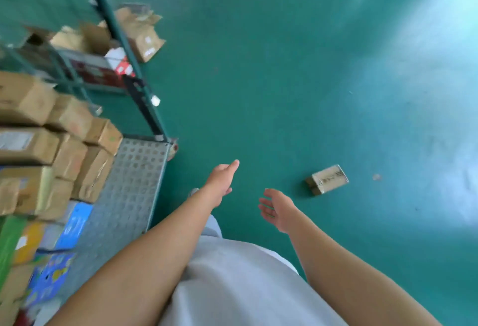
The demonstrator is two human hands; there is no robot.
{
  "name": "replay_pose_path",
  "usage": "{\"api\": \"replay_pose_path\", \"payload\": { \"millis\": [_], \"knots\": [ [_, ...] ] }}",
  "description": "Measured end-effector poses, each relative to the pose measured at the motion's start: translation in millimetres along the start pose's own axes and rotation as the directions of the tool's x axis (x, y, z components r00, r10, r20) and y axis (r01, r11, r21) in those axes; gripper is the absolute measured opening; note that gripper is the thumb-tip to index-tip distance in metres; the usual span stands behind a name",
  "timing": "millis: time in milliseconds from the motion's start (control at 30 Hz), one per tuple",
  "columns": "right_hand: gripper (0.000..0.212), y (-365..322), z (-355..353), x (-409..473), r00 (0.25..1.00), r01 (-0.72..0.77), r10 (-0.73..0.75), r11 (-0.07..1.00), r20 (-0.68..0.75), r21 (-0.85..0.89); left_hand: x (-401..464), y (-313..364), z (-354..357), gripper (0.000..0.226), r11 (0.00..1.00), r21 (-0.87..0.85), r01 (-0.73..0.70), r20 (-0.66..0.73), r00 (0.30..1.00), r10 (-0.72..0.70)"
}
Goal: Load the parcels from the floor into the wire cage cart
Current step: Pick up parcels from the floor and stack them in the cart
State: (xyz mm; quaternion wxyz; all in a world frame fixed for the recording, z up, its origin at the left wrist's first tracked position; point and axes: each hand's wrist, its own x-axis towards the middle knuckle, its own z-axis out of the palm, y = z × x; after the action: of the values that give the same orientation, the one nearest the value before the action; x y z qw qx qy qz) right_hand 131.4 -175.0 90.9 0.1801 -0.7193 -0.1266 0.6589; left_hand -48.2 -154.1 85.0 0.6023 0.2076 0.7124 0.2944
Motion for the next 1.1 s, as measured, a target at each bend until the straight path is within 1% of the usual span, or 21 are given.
{"api": "replay_pose_path", "payload": {
  "millis": [167, 333, 400, 467, 600, 700, 800, 967, 1033, 1100],
  "knots": [
    [0.027, 2.0, -76.8, 8.0, 0.997, 0.004, 0.016, 0.968, -0.079, 0.250, 0.6, 24.9, 95.3, 0.045, 0.986, 0.163, -0.027, 0.142, 0.990, 0.004],
    [0.028, -8.2, -144.6, 26.7, 0.988, 0.029, 0.040, 0.903, -0.152, 0.428, 10.6, 43.0, 185.1, 0.045, 0.956, 0.292, -0.027, 0.279, 0.959, -0.058],
    [0.029, -15.6, -166.5, 34.5, 0.983, 0.031, 0.060, 0.878, -0.175, 0.477, 20.3, 49.0, 214.7, 0.044, 0.945, 0.326, -0.026, 0.302, 0.950, -0.078],
    [0.030, -29.1, -197.0, 51.0, 0.975, 0.033, 0.091, 0.844, -0.204, 0.535, 37.1, 59.4, 259.1, 0.043, 0.930, 0.366, -0.022, 0.333, 0.936, -0.110],
    [0.033, -63.1, -249.0, 81.2, 0.956, 0.006, 0.178, 0.785, -0.235, 0.620, 71.3, 80.1, 332.4, 0.031, 0.882, 0.470, 0.009, 0.367, 0.908, -0.204],
    [0.034, -93.5, -286.8, 108.5, 0.937, -0.029, 0.244, 0.767, -0.249, 0.641, 102.9, 95.6, 380.2, 0.028, 0.835, 0.549, 0.034, 0.363, 0.890, -0.276],
    [0.035, -123.6, -323.9, 146.9, 0.928, -0.039, 0.263, 0.772, -0.263, 0.634, 143.4, 108.4, 427.1, 0.028, 0.787, 0.616, 0.022, 0.358, 0.883, -0.304],
    [0.032, -155.1, -378.6, 226.0, 0.923, -0.056, 0.279, 0.778, -0.264, 0.625, 215.1, 120.9, 495.8, 0.027, 0.704, 0.708, -0.052, 0.363, 0.882, -0.300],
    [0.030, -160.1, -399.0, 268.5, 0.923, -0.077, 0.287, 0.790, -0.256, 0.609, 249.2, 116.9, 522.8, 0.026, 0.677, 0.732, -0.071, 0.361, 0.884, -0.297],
    [0.028, -159.8, -413.5, 311.3, 0.929, -0.104, 0.284, 0.815, -0.236, 0.570, 283.7, 104.3, 544.6, 0.023, 0.663, 0.747, -0.061, 0.342, 0.889, -0.304]
  ]
}}
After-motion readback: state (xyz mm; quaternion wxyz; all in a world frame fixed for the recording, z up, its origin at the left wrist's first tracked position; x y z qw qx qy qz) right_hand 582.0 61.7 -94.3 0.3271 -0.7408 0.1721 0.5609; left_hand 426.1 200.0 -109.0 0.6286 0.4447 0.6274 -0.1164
